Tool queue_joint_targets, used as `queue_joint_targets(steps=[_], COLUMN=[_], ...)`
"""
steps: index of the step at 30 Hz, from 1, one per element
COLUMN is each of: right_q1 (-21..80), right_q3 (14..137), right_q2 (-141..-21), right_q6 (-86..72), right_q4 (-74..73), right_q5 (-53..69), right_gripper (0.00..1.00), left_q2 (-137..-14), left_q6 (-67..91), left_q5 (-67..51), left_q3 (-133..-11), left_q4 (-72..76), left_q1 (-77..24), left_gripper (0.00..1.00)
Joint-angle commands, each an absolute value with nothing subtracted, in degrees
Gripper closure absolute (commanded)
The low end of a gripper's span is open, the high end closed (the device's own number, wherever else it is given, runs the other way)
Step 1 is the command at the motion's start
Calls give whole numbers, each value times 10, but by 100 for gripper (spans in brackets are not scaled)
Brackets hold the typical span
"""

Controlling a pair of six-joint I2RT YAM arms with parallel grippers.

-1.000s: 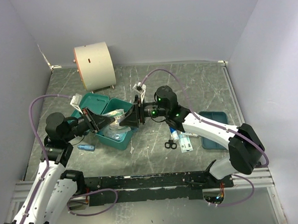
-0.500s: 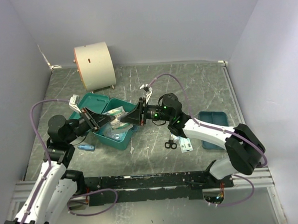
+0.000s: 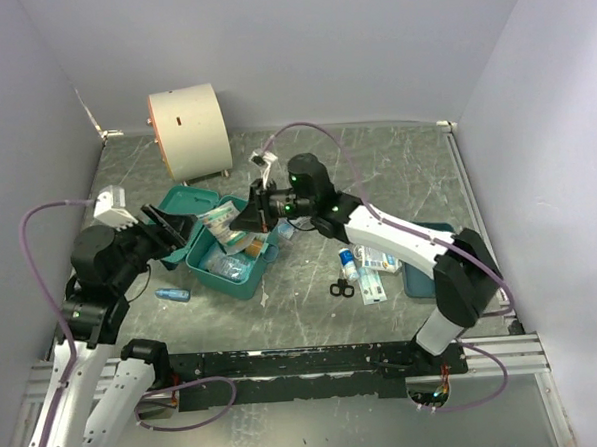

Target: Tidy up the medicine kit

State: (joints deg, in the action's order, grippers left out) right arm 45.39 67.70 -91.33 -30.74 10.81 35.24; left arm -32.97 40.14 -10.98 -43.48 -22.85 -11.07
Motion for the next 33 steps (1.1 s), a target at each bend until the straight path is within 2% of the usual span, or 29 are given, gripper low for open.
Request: queue_joint_targets(steps=[1,10,16,22,27,28,33], right_q1=[453,486,494,510,519,519,520], right_q3=[759,901,975,1013,1056,1057,1066], right_q2=[-975,-1086,-1162,-1216,-1258,-1260,-1268], right_q6=[-193,-107,-110,-128,-119,-121,-128], right_q4=[-121,-297,-332,-360,-416,-413,-408], right_q5=[342,288,291,348,327,328,273], right_gripper=[97,94,94,93,92,90,65], left_q2=[-302,-300,-344,-354,-350,-352,-358], left_q6=[313,302,281,267,253,251,247], left_q5=[52,117,123,136,137,139,134], left_q3=[-475,-479,-485,-486,-483,-485,-487], left_q4=[-293,-223,-202,-199,-193,-194,-188], left_q1=[-112,-112,-112,-112,-112,-112,-112], left_gripper=[19,21,21,22,22,22,22])
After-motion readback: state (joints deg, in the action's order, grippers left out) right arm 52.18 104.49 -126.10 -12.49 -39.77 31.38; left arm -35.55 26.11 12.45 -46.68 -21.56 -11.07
